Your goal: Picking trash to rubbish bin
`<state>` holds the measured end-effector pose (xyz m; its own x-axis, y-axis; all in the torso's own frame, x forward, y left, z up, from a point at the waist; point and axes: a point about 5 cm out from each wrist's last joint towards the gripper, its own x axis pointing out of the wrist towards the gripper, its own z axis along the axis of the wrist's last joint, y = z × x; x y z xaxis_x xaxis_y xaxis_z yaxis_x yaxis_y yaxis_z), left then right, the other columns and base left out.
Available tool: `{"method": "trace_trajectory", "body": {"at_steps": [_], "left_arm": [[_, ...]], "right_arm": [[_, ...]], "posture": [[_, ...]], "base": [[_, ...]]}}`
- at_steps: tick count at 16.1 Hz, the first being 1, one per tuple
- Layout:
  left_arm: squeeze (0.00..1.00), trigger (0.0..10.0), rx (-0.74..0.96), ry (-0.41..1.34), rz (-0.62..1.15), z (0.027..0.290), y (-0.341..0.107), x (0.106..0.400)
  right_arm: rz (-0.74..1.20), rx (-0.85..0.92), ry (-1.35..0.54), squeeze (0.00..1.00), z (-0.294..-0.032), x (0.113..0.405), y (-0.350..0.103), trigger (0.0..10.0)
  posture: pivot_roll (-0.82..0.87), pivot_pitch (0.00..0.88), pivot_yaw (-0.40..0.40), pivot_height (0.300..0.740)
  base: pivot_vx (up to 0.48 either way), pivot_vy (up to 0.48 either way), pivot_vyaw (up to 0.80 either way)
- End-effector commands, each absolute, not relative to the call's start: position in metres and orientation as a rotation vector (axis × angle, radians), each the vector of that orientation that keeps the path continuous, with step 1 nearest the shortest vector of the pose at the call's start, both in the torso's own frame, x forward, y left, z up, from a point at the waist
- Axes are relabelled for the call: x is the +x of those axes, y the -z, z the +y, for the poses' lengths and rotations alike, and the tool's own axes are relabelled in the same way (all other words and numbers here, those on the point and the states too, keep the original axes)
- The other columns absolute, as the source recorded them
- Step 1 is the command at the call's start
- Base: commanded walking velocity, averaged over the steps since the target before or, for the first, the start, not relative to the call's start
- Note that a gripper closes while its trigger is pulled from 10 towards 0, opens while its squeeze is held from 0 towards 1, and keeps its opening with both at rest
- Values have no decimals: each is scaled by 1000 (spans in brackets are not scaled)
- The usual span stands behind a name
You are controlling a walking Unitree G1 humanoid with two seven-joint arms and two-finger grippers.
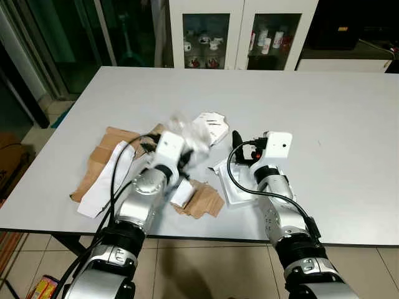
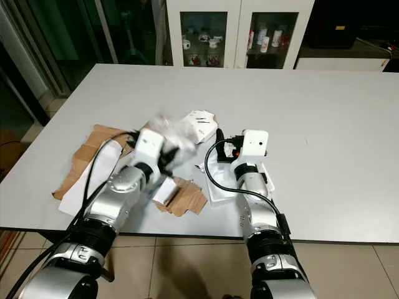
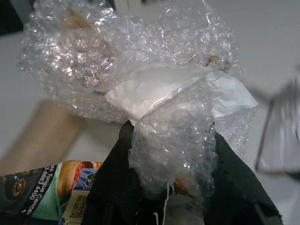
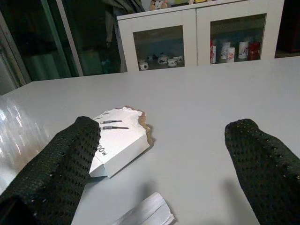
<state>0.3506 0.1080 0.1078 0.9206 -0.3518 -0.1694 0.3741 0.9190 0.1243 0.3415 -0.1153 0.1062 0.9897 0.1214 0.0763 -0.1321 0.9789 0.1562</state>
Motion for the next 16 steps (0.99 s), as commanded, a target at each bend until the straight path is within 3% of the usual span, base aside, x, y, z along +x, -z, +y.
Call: {"method": "trace_trajectory", "body": {"at_steps": [1, 16], "left_arm": [[0, 0, 127, 338, 55, 110, -126, 356], [0, 0, -86, 238, -265, 118, -178, 361]], "right_arm": [[-71, 167, -134, 0, -114, 345, -110, 10000], [-69, 167, -138, 0, -114, 346, -110, 10000]], "posture": [[56, 1, 25, 740], [58, 0, 20, 740]], "base": [[0, 0, 0], [0, 0, 0]]}}
